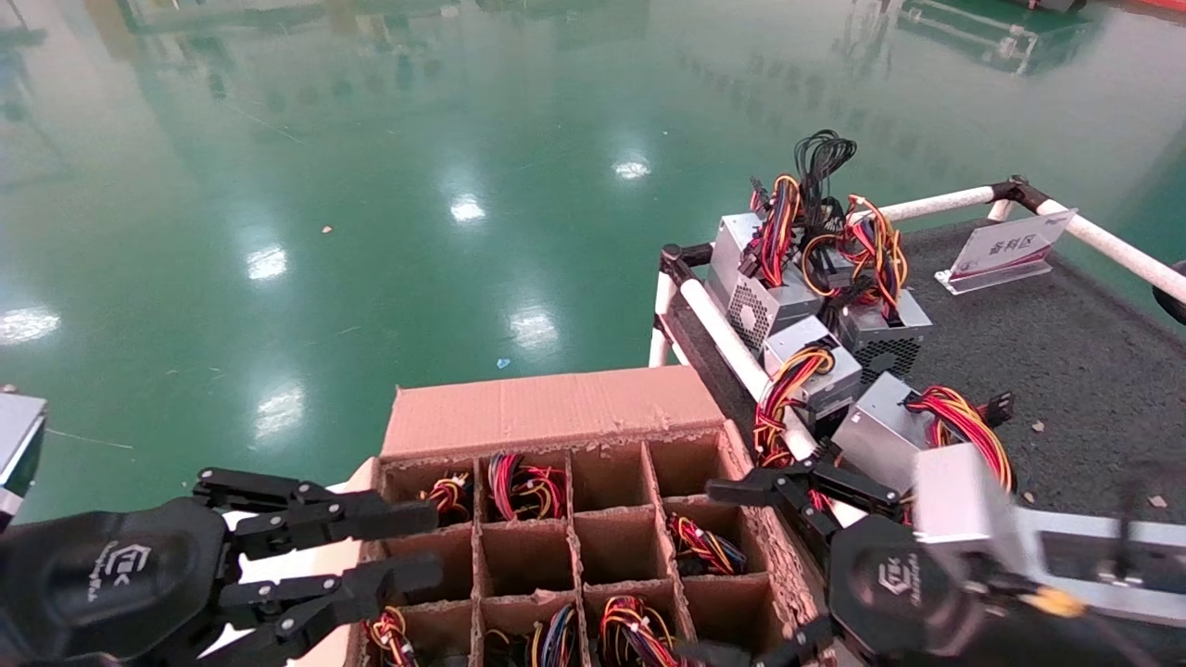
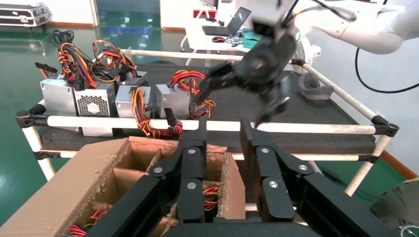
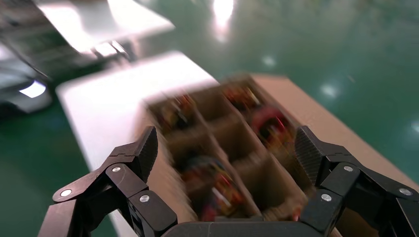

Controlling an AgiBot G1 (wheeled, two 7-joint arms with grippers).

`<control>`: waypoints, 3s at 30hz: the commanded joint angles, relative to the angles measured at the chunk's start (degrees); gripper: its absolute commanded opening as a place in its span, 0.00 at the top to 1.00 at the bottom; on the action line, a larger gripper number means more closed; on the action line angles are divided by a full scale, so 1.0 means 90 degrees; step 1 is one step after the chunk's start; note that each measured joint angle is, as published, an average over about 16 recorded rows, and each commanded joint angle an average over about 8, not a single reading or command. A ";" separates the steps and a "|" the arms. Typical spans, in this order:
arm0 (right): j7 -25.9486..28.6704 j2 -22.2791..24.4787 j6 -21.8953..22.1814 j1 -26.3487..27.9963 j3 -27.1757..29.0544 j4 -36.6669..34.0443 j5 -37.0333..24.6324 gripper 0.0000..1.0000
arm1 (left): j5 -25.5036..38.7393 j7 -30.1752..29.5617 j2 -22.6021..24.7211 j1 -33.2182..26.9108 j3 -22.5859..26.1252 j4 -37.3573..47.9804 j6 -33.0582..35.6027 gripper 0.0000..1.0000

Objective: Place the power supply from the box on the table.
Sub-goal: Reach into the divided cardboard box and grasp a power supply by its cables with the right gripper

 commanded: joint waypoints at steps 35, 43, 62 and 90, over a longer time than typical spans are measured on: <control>0.0477 -0.1009 0.2233 0.0095 -0.0989 -0.0162 -0.3051 1.00 | 0.0000 0.0000 0.0000 0.0000 0.0000 0.0000 0.0000 0.00; 0.0758 -0.1107 0.2248 0.0248 -0.1070 -0.0185 -0.3210 1.00 | 0.0000 0.0000 0.0000 0.0000 0.0000 0.0000 0.0000 0.00; 0.0990 -0.1215 0.2391 0.0254 -0.1226 -0.0290 -0.3574 1.00 | 0.0000 0.0000 0.0000 0.0000 0.0000 0.0000 0.0000 0.00; 0.2486 -0.0766 0.1036 0.1488 -0.0840 -0.0330 -0.2420 1.00 | 0.0000 0.0000 0.0000 0.0000 0.0000 0.0000 0.0000 0.00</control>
